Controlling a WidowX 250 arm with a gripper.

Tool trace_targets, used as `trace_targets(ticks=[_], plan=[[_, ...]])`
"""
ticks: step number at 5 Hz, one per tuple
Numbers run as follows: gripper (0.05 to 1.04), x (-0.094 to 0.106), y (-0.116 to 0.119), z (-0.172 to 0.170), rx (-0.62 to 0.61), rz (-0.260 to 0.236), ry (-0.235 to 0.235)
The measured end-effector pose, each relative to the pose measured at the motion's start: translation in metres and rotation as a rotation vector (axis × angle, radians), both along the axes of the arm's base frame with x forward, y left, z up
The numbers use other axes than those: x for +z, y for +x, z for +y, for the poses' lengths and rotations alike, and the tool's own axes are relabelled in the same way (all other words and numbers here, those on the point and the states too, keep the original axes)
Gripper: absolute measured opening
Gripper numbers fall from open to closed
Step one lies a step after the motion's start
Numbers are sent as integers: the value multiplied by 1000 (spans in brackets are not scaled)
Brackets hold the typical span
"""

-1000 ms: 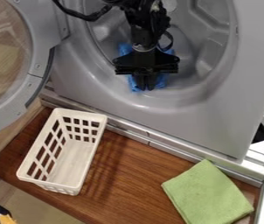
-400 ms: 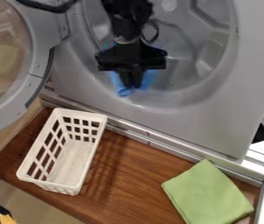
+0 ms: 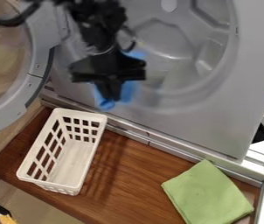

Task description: Put the blue cloth inside the white basket.

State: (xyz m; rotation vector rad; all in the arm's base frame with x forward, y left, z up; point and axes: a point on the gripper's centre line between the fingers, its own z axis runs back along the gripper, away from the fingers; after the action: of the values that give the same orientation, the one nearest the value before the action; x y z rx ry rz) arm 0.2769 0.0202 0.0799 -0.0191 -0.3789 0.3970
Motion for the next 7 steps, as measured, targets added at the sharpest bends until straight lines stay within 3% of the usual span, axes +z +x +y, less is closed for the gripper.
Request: trace_targets(ticks=[1, 2, 3, 6, 7], plan=[[86, -9, -31, 13, 19, 13, -14], [86, -30, -58, 22, -5, 51, -4], [86, -39, -72, 28, -45, 63, -1], [86, -85, -91, 45, -65, 187, -31], [86, -98, -88, 48, -80, 191, -40]])
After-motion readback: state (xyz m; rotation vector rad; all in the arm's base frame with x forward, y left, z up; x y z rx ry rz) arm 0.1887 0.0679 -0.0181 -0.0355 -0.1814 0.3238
